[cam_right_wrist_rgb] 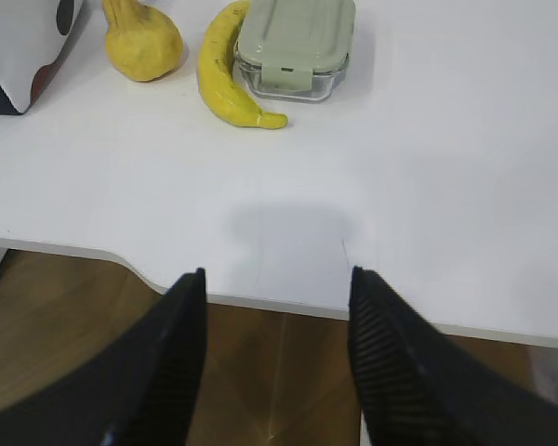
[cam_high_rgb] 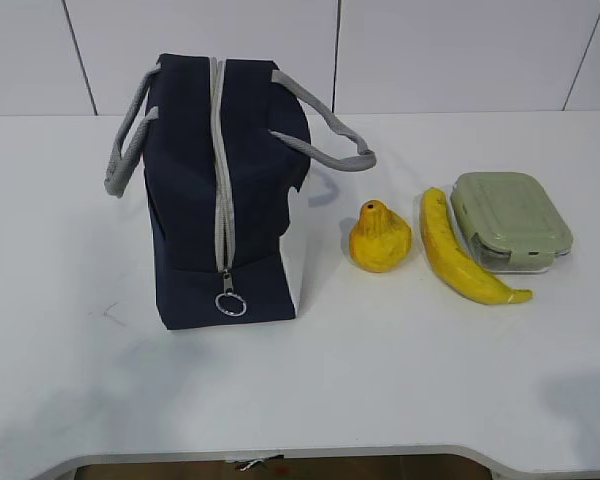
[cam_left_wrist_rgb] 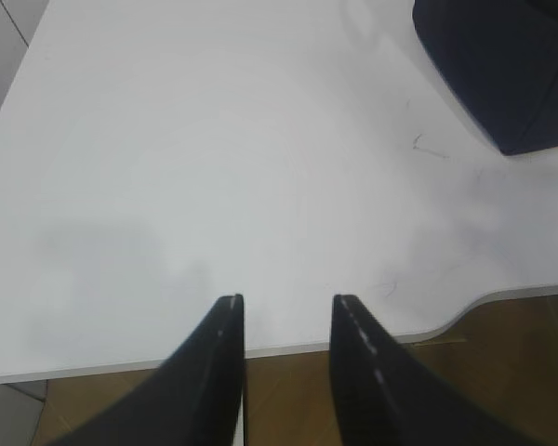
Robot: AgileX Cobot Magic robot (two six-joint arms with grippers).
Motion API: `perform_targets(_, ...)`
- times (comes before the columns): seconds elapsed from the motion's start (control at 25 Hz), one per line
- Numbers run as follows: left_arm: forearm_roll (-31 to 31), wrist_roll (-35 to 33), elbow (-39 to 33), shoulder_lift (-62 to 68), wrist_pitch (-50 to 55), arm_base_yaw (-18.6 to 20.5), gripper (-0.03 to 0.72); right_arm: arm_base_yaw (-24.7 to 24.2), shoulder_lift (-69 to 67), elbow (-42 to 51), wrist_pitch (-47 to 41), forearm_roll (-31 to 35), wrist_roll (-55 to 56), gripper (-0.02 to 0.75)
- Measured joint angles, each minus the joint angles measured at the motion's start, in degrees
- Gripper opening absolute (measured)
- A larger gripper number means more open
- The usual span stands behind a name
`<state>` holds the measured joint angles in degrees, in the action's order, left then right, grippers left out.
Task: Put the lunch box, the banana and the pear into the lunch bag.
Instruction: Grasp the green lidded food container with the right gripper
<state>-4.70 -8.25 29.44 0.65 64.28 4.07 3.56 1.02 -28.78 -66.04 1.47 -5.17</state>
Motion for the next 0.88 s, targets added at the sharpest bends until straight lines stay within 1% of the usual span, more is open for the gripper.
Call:
perform_targets(0.68, 0.0, 0.0, 0.0, 0.0, 0.0, 0.0, 0.237, 0.0, 0.0, 0.0, 0.0, 0.0, 0.0, 0.408)
perform_targets(0.76, 0.0, 0.0, 0.0, 0.0, 0.0, 0.0, 0.237, 0.0, 0.0, -0.3, 0.0, 0.7, 0.1, 0.408)
perform_targets(0.88, 0.0, 0.0, 0.0, 0.0, 0.0, 0.0, 0.237, 0.0, 0.0, -1.1, -0.2, 3.3, 0.4, 0.408)
